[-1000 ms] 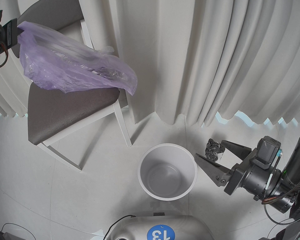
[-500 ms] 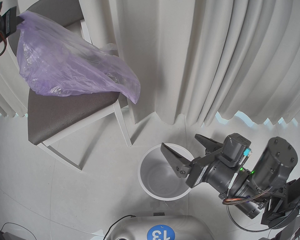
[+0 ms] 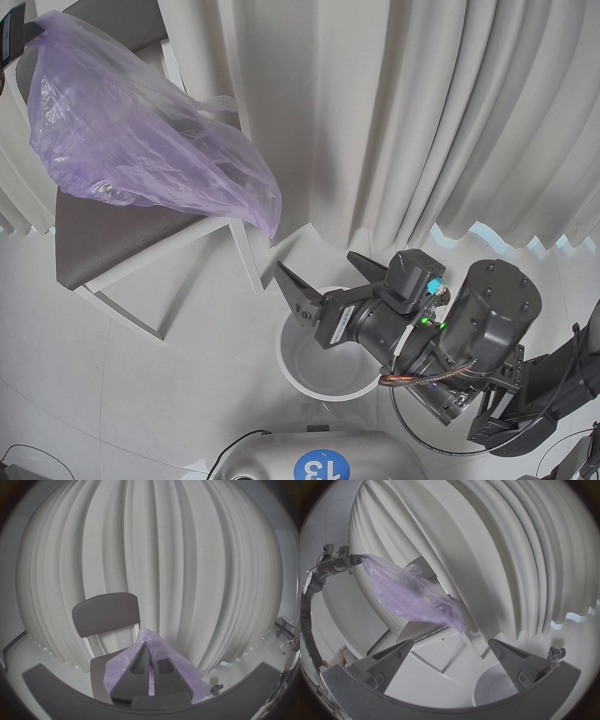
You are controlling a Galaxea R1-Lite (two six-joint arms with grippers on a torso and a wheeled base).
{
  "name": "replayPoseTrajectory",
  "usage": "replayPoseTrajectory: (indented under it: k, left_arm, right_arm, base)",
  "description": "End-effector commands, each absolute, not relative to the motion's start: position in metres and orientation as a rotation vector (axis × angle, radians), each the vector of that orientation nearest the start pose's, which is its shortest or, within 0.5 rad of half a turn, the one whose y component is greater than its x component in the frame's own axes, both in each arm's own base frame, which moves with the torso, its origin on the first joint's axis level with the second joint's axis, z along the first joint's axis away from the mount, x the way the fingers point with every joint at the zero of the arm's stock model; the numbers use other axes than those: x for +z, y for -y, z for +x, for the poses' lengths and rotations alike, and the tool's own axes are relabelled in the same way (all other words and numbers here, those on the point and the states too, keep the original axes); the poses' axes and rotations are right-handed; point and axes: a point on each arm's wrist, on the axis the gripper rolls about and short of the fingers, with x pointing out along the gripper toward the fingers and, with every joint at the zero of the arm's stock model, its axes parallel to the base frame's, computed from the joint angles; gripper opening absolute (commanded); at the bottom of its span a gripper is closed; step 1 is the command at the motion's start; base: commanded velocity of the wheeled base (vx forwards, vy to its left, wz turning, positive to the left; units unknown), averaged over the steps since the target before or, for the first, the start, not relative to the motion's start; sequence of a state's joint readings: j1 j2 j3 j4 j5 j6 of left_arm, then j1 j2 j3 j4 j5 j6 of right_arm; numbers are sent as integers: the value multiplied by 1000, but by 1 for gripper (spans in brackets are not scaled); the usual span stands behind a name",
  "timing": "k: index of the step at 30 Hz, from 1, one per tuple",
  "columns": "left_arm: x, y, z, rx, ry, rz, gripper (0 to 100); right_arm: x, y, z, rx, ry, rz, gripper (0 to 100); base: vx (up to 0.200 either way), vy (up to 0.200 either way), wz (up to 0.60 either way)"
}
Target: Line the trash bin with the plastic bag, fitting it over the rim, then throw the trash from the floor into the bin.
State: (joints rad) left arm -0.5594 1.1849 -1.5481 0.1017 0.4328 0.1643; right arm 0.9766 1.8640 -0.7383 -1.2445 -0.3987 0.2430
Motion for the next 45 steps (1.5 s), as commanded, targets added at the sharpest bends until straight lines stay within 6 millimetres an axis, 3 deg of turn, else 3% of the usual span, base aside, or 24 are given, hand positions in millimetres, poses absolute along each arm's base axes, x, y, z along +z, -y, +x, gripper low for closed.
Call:
replayPoseTrajectory:
  k: [1, 28, 34, 45]
  left_arm:
    - [439, 53, 97, -133, 261, 25, 0]
    - [440, 50, 90, -144, 277, 13, 0]
    - [441, 47, 85, -144, 285, 8, 0]
    - [442, 44, 79, -157, 297, -2, 0]
  right_arm:
    - [170, -280, 201, 572, 26, 316, 100]
    - [127, -338, 238, 572, 2, 289, 100]
    - [133, -345, 253, 556, 25, 304, 100]
    - [165, -347, 279, 523, 94, 350, 100]
  base:
    - [0, 0, 0]
    - [0, 0, 0]
    - [0, 0, 0]
    - [0, 0, 0]
